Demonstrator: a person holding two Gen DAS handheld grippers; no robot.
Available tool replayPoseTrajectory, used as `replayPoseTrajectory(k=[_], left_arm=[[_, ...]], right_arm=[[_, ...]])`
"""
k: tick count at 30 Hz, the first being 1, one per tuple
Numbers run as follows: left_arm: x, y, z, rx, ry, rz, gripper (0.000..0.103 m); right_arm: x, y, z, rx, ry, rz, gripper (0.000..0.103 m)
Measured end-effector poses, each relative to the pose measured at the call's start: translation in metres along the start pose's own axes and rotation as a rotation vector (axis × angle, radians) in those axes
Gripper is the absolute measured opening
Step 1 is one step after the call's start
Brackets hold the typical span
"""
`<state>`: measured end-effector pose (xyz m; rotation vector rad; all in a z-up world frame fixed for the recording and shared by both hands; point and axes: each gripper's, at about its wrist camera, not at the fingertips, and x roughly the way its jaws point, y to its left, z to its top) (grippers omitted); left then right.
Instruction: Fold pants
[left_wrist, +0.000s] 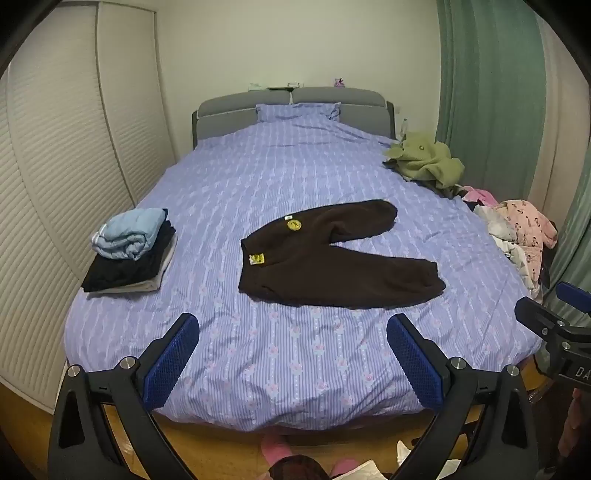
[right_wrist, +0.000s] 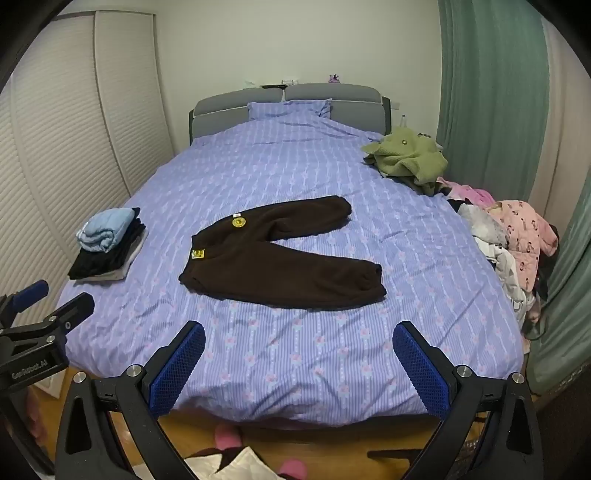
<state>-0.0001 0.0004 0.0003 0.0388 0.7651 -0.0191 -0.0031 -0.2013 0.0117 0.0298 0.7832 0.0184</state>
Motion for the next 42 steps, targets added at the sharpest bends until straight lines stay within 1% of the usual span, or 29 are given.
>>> replayPoseTrajectory(k=[2,3,4,7,10,12,16,23,42], left_arm=[[0.001,0.001,0.001,-0.002,-0.001,-0.005,0.103],[-0.002,-0.001,0.002,0.013,-0.015,-0.009,0.103],[-0.003,-0.005,0.002,0.025,-0.022,0.003,0.103],[-0.008,-0.007,0.003,0.028,-0.048,-0.002,0.103],[-0.013,-0.006,-0.002,0.013,-0.064,-0.030,0.103],[-0.015,-0.003,0.002,0.004,-0.064,-0.042,0.103],[-0.018,-0.004,0.002,0.006,-0.076,-0.034,0.103],[-0.021,-0.003,0.001,-0.001,-0.083,-0.033,0.103],[-0.025,-0.002,0.006,-0.010,-0.104,-0.036,0.103]], right_arm=[[-0.001,-0.001,-0.002,0.006,-0.007,0.004,0.103],[-0.001,-0.001,-0.003,0.005,-0.006,0.002,0.103],[-0.001,-0.001,-0.004,0.004,-0.005,0.000,0.103],[-0.006,0.002,0.003,0.003,-0.015,0.001,0.103],[-0.007,0.004,0.012,-0.003,-0.017,0.000,0.103],[-0.011,-0.002,0.005,-0.002,-0.039,0.004,0.103],[-0.014,-0.003,0.003,-0.011,-0.055,0.001,0.103],[-0.017,-0.001,-0.001,-0.012,-0.063,-0.001,0.103],[-0.025,-0.003,0.001,-0.012,-0.091,0.005,0.103]])
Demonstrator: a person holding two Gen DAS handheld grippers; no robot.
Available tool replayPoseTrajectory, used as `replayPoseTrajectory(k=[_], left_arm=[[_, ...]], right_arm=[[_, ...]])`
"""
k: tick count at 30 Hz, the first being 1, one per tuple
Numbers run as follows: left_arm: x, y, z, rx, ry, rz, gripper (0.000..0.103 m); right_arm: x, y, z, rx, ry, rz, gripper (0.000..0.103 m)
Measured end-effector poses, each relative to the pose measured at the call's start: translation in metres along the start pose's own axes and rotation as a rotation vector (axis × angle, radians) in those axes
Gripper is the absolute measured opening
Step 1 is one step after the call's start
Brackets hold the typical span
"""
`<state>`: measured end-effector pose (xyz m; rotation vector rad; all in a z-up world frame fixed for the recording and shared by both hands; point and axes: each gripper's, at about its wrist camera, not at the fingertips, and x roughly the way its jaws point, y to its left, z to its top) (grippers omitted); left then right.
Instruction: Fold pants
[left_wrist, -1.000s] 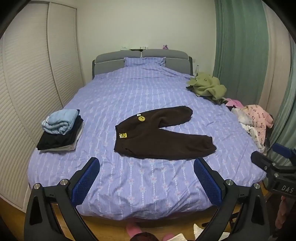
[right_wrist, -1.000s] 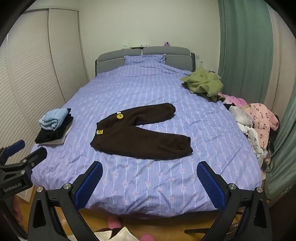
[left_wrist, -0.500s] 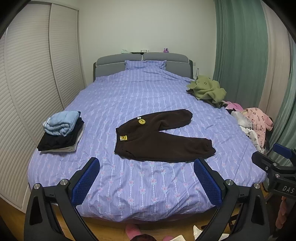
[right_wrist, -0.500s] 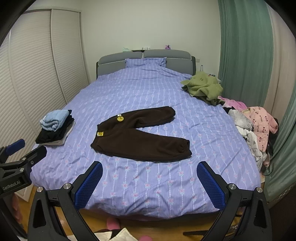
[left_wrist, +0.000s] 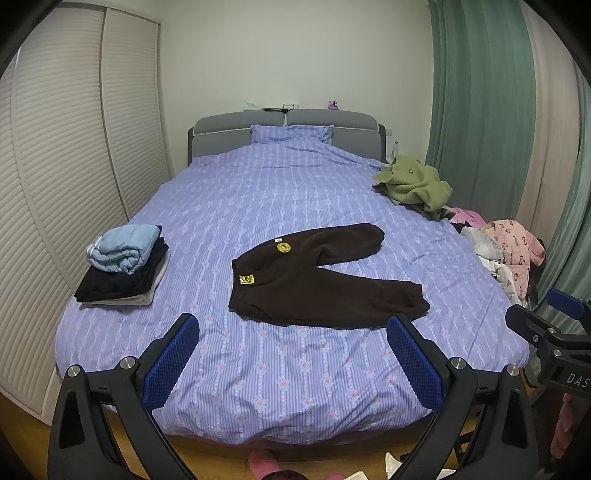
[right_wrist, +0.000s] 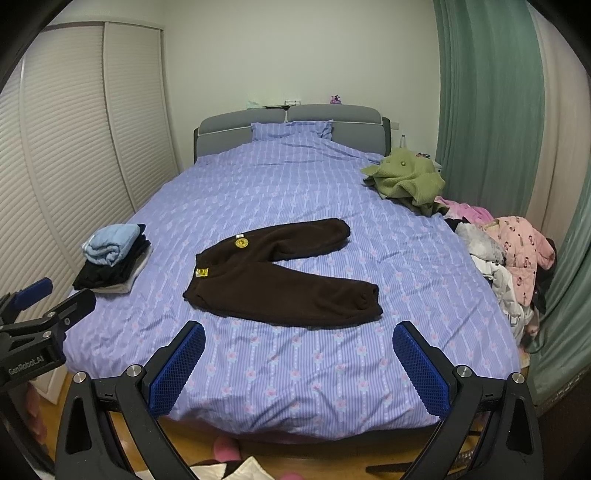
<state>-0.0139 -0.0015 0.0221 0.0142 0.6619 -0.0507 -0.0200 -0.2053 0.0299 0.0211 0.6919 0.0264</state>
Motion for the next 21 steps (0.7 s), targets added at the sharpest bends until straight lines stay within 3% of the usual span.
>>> replayPoseTrajectory(k=[21], left_arm=[[-0.0058,-0.0021,0.0023,-0.001,-0.026,-0.002,0.103]], right_arm=[[-0.0004,0.0021,0.0016,0.003,0.000,0.003,0.103]])
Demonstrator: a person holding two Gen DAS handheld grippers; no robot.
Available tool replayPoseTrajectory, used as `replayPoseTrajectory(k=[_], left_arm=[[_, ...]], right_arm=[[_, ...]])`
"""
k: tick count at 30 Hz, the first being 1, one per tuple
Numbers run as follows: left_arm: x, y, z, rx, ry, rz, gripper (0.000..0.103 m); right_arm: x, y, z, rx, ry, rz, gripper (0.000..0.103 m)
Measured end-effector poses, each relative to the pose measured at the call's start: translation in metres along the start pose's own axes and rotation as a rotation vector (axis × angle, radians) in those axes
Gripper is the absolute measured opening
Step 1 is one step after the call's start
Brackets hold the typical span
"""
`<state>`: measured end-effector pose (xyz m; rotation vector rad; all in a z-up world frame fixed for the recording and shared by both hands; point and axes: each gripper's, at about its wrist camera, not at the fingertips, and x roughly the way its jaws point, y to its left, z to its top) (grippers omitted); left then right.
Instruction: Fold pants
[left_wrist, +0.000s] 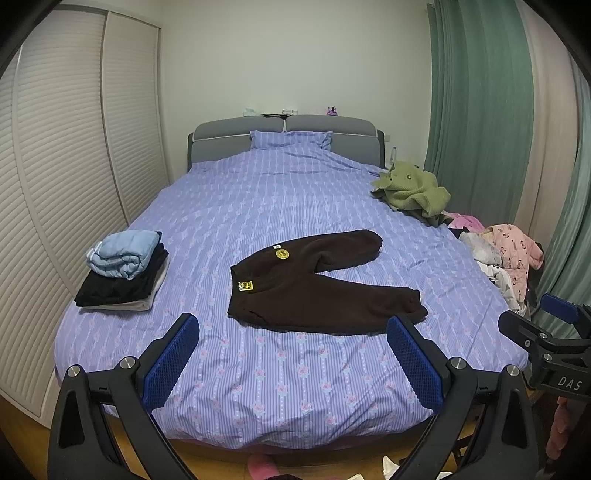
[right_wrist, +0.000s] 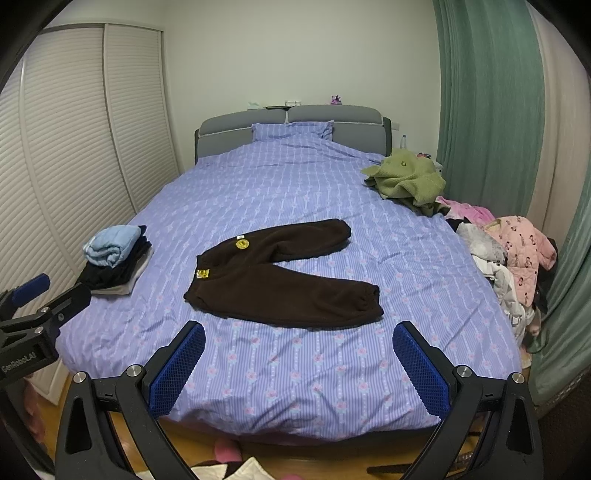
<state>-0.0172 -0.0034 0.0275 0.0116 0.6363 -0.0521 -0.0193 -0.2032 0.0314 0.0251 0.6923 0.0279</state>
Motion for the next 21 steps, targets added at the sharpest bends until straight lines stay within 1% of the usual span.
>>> replayPoseTrajectory(k=[21], left_arm=[[0.0005,-0.0026,0.0021,0.002,-0.001,-0.004,0.103]], right_arm=[[0.0030,-0.0028,0.0002,-0.001,0.007,0.004,0.103]])
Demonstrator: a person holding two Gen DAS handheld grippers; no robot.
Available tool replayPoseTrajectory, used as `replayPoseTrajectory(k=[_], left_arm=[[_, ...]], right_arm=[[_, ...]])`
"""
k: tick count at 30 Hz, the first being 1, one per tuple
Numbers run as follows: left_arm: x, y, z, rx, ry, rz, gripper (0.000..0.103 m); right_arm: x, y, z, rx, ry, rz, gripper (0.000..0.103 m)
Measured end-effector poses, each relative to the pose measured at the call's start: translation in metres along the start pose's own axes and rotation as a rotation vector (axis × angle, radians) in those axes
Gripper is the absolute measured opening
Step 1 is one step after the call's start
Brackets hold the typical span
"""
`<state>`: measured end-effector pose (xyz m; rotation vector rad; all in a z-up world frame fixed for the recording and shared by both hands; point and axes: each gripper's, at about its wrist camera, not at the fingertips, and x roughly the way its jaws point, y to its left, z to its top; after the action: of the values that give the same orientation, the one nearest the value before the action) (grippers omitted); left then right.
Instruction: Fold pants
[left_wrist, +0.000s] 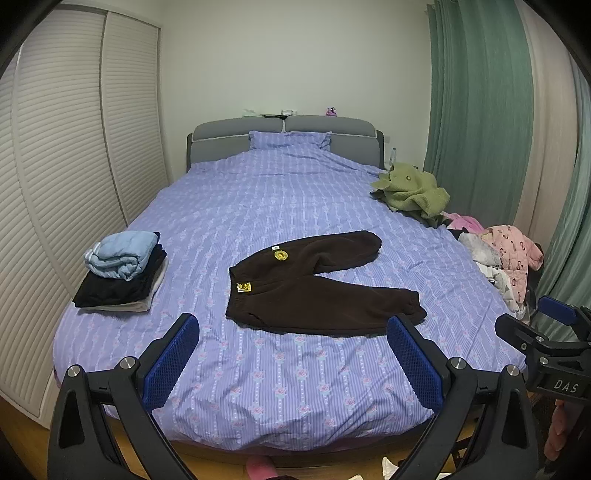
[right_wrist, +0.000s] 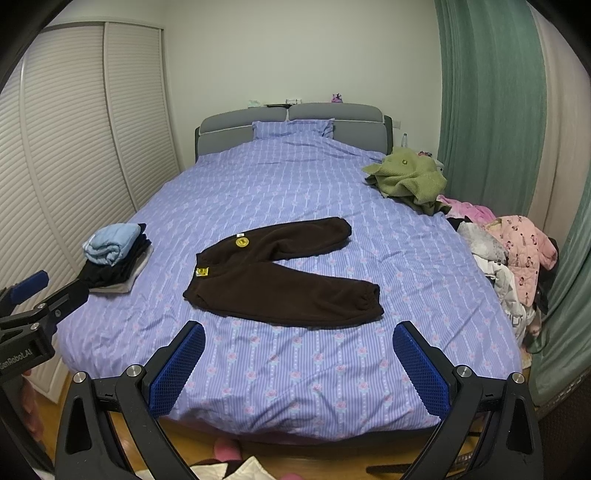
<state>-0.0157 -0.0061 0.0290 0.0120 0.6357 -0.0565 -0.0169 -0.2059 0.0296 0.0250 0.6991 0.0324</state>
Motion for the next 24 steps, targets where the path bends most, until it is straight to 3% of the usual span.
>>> replayPoseTrajectory(k=[15,24], left_arm=[[0.037,0.003,0.013,0.002,0.053,0.000,0.103],[0.107,0.027,0.052,0.007,0.067,-0.015,0.103]], right_arm=[[0.038,-0.003,0.011,0.016,0.064,0.000,0.103],[0.103,0.003,0.043,0.065,0.122,-0.014,0.103]])
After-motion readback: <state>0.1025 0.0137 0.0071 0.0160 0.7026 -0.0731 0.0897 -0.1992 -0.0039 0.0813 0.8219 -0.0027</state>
